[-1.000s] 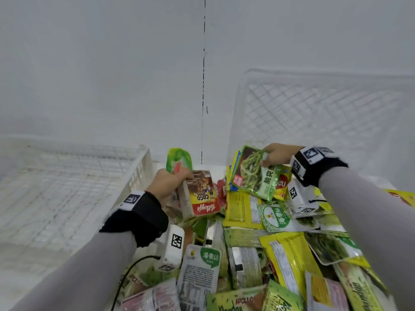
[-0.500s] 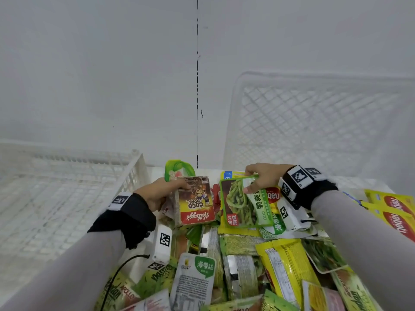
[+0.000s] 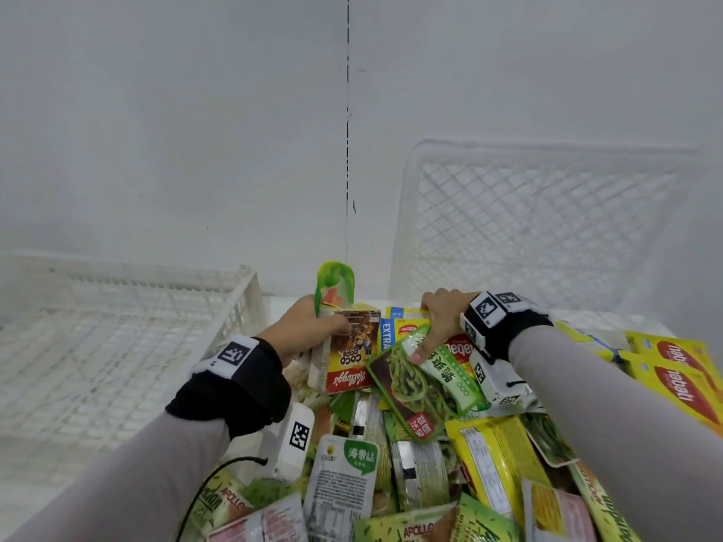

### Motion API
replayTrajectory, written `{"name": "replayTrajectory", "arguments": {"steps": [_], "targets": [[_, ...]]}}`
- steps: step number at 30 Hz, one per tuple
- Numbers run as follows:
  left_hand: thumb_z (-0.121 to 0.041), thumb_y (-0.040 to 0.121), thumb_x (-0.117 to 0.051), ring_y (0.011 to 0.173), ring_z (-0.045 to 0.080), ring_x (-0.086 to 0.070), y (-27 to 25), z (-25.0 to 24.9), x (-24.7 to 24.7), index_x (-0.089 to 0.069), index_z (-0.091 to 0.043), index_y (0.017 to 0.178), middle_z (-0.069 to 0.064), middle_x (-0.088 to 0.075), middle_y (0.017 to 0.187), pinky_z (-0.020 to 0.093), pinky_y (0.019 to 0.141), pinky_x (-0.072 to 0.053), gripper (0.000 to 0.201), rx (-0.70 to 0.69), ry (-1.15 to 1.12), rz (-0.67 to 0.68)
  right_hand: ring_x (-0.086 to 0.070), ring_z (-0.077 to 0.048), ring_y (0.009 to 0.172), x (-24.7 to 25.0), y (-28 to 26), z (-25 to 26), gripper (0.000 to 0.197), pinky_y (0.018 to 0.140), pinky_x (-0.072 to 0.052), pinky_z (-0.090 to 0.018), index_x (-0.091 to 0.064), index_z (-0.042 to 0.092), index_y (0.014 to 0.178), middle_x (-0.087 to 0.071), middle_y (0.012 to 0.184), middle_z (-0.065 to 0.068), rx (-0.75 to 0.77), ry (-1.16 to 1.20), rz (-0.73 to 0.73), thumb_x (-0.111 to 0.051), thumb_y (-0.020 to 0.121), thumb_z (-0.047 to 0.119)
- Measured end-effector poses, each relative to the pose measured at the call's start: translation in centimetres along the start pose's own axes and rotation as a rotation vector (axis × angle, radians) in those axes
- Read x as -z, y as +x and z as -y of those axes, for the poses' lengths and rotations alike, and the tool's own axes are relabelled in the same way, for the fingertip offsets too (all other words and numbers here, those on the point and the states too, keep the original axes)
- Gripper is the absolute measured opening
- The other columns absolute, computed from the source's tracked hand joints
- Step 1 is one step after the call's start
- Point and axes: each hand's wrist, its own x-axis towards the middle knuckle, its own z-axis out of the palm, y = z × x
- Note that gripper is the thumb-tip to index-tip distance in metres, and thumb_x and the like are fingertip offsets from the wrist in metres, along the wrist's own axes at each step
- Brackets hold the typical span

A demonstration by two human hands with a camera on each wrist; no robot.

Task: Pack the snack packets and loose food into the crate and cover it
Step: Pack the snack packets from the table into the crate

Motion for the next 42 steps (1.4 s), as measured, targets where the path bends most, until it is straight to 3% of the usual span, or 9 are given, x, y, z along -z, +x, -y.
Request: {"name": "replayTrajectory", "arguments": {"steps": [3,7,13,17,22,29,33,38,42], "targets": [[-0.019,0.080,-0.068,0.083,0.025,-0.068,-0.6,-0.5,0.3,-0.054,-0.007,0.111,0.012,-0.068,0.097,0.031,0.061,-0.056,0.036,-0.025,0.046,-0.014,-0.057,-0.017,0.091,0.1,-0.7,0.7,0.092,0.073,-0.046,-0.032,-0.036,0.021,0.110,-0.055,0.101,0.002,0.078,0.131,-0.045,-0.082,0.044,0.064],[-0.019,0.078,-0.069,0.098,0.030,-0.063,-1.5,-1.4,0.9,-0.054,-0.004,0.113,0.016,-0.065,0.107,0.048,0.090,-0.051,0.041,-0.095,0.086,-0.020,-0.056,-0.017,0.083,1.0,-2.0,1.8,0.073,0.070,-0.042,-0.027,-0.048,0.018,0.109,-0.058,0.090,0.005,0.170,0.119,-0.093,-0.086,0.054,0.049],[-0.019,0.079,-0.070,0.091,0.024,-0.067,-3.7,-3.3,2.6,-0.059,-0.009,0.109,0.009,-0.070,0.100,0.044,0.085,-0.054,0.034,-0.199,0.068,-0.019,-0.055,-0.020,0.084,1.6,-3.8,3.1,0.054,0.069,-0.038,-0.025,-0.055,0.012,0.105,-0.063,0.099,-0.005,0.194,0.031,-0.145,-0.082,0.066,0.037],[-0.019,0.080,-0.070,0.071,0.013,-0.070,-5.5,-4.6,4.7,-0.063,-0.018,0.098,0.001,-0.073,0.085,0.025,0.054,-0.052,0.019,-0.276,0.023,0.034,-0.058,-0.024,0.094,2.3,-5.5,3.6,0.053,0.071,-0.041,-0.027,-0.053,0.013,0.109,-0.062,0.100,-0.004,0.160,0.071,-0.202,-0.081,0.068,0.030],[-0.024,0.079,-0.072,0.059,0.009,-0.067,-7.5,-5.3,8.9,-0.066,-0.020,0.093,-0.002,-0.073,0.073,0.020,0.046,-0.046,0.016,-0.316,-0.017,0.068,-0.059,-0.029,0.093,5.4,-8.2,5.0,0.060,0.075,-0.046,-0.033,-0.044,0.016,0.120,-0.061,0.099,-0.010,0.095,0.141,-0.413,-0.076,0.071,0.029],[-0.020,0.085,-0.065,0.069,0.018,-0.070,-8.2,-3.2,17.6,-0.062,-0.014,0.103,0.005,-0.073,0.083,0.030,0.051,-0.052,0.020,-0.311,-0.062,-0.032,-0.056,-0.025,0.074,9.4,-10.1,12.8,0.061,0.056,-0.036,-0.027,-0.038,0.019,0.126,-0.057,0.074,0.001,0.132,0.451,-0.772,-0.072,0.077,0.028],[-0.023,0.081,-0.070,0.074,0.026,-0.069,-7.6,0.0,23.6,-0.047,-0.002,0.119,0.017,-0.068,0.099,0.030,0.047,-0.050,0.049,-0.239,-0.069,-0.117,-0.055,-0.019,0.075,10.5,-9.5,19.8,0.061,0.058,-0.039,-0.027,-0.037,0.022,0.126,-0.058,0.082,0.002,0.178,0.635,-0.869,-0.071,0.076,0.029],[-0.018,0.080,-0.071,0.092,0.031,-0.066,-6.0,5.0,28.4,-0.036,0.000,0.124,0.020,-0.062,0.112,0.045,0.076,-0.056,0.059,-0.080,-0.060,-0.112,-0.052,-0.024,0.077,11.1,-6.9,28.5,0.069,0.063,-0.038,-0.029,-0.029,0.020,0.133,-0.053,0.089,-0.004,0.084,0.726,-0.832,-0.068,0.076,0.022],[-0.022,0.084,-0.068,0.100,0.032,-0.061,-5.0,7.8,29.3,-0.025,-0.003,0.133,0.017,-0.055,0.115,0.035,0.063,-0.053,0.067,0.133,0.036,0.064,-0.049,-0.014,0.065,9.5,-4.1,33.5,0.047,0.056,-0.040,-0.029,-0.034,0.015,0.120,-0.045,0.077,0.004,-0.021,0.754,-0.728,-0.059,0.080,0.016]]}}
